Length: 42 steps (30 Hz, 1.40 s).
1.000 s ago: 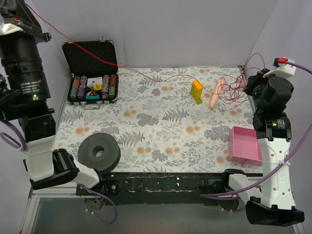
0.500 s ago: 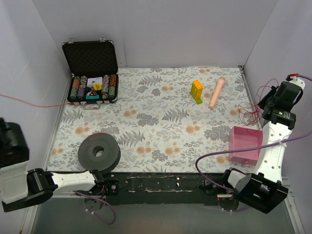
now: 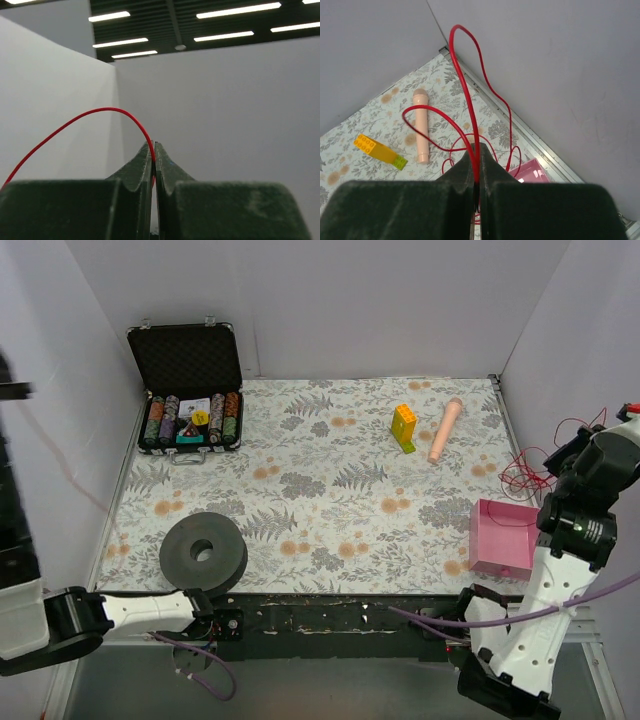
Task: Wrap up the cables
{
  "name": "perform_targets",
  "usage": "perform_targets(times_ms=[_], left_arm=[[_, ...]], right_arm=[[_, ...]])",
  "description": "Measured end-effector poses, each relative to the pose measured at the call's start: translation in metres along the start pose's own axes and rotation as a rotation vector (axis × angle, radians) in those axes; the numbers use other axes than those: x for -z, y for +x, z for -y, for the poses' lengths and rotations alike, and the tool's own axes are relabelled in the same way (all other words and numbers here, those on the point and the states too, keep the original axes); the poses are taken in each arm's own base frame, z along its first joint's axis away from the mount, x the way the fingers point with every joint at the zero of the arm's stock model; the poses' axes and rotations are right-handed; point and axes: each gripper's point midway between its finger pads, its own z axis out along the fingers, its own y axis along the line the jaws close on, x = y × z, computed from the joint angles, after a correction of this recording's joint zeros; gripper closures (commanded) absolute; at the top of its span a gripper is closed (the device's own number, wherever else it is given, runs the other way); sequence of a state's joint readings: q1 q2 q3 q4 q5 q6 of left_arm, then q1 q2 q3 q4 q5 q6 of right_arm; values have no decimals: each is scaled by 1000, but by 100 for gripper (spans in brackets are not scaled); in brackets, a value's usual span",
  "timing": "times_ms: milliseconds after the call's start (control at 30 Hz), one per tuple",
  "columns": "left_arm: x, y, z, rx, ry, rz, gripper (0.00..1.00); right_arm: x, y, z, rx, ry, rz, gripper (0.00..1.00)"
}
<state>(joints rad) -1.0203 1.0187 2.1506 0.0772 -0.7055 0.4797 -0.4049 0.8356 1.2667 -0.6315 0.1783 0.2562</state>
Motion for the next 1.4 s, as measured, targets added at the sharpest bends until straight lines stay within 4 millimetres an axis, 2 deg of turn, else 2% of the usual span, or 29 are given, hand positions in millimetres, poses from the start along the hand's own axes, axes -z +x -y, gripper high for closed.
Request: perform_targets(times_ms=[67,133,167,267,333,400,433,467,500,533,567,700,867,933,967,1067,1167,1233,1267,1333,1400], left_arm=[[-4,19,54,-12,109,-49,100],[-4,43,114,-41,228,-104,100],[-2,54,142,-54,287,-128,100],[15,96,217,-101,456,-211,100],[30,119,246,-131,538,-261,100],[45,136,263,-146,599,-303,100],[49,140,266,-145,615,-317,100],[51,141,267,-135,623,-324,100],[52,140,266,-123,626,-327,100],[53,138,264,-109,626,-327,100],[53,135,260,-94,621,-324,100],[51,123,241,-43,594,-307,100],[50,117,234,-15,585,-298,100],[52,118,238,1,597,-305,100],[54,119,241,7,609,-309,100],[67,129,258,12,676,-335,100],[88,144,282,8,785,-378,100],[103,154,300,8,867,-405,100],[116,161,313,10,931,-430,100],[128,168,326,16,988,-459,100],[142,177,341,29,1041,-499,100]], right_arm=[[8,0,2,-6,2,24,99],[5,18,8,-7,16,9,99],[-2,37,13,-5,31,-26,99],[-25,113,33,-6,101,-206,99],[-33,168,50,-22,172,-345,99],[-29,206,67,-52,250,-432,99],[-25,215,73,-70,287,-444,83],[-22,219,79,-90,318,-434,61],[-19,220,83,-117,346,-407,38],[-17,219,86,-145,368,-384,20],[-15,218,90,-174,393,-354,15],[-11,220,100,-271,468,-310,12],[-7,232,102,-386,536,-345,11],[-4,226,98,-411,523,-331,11],[-4,215,93,-416,488,-304,14],[-2,174,71,-405,326,-191,19],[6,121,27,-346,35,-43,18],[14,94,0,-292,-123,8,18],[18,82,-14,-261,-203,22,18],[25,63,-43,-199,-364,34,19],[33,51,-69,-154,-525,36,20]])
